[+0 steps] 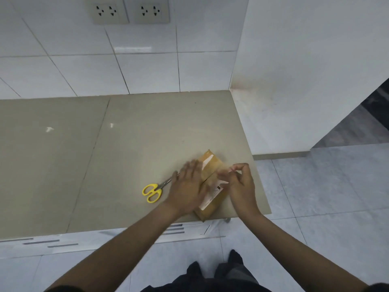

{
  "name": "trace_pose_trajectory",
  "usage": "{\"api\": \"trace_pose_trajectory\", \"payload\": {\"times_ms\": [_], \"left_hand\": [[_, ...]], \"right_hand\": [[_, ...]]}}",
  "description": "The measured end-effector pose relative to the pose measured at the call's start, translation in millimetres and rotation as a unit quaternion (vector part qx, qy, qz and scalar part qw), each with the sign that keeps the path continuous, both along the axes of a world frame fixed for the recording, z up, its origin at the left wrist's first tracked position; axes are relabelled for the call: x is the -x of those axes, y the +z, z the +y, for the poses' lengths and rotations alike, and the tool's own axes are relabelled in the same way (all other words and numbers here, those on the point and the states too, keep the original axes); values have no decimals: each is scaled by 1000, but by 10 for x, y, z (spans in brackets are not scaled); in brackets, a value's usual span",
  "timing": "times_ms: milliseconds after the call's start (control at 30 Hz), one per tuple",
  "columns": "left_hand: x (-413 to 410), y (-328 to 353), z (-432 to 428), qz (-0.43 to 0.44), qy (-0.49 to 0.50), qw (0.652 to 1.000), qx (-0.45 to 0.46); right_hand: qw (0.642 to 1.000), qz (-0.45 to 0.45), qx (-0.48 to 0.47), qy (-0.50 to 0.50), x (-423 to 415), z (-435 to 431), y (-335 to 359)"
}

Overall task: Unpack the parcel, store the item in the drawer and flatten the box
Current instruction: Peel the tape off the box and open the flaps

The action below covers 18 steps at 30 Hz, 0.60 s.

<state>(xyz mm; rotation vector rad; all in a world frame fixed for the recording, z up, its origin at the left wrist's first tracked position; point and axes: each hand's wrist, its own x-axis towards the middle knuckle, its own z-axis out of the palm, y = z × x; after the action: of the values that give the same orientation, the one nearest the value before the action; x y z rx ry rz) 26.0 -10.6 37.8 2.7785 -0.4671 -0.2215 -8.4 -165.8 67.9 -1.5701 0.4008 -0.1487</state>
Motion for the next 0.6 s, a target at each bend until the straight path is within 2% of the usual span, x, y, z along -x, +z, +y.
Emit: {"api": "trace_pose_trajectory", "payload": {"times_ms": [100, 167, 267, 333, 600], "left_hand": [[140, -157, -41, -8, -54, 995, -85], [124, -176, -14, -23, -53, 993, -107], [125, -185, -38, -35, -52, 993, -99], [135, -201, -42, -42, -46, 993, -98], [192, -203, -60, -71, -15, 994, -79]], "right_hand": [[998, 17, 47, -35, -88, -209, 44], [997, 30, 25, -66, -165, -358, 76], [985, 41, -78, -147, -293, -615, 165], [974, 33, -114, -193, -365, -806, 240], [951, -8, -95, -294, -445, -1165, 335]]}}
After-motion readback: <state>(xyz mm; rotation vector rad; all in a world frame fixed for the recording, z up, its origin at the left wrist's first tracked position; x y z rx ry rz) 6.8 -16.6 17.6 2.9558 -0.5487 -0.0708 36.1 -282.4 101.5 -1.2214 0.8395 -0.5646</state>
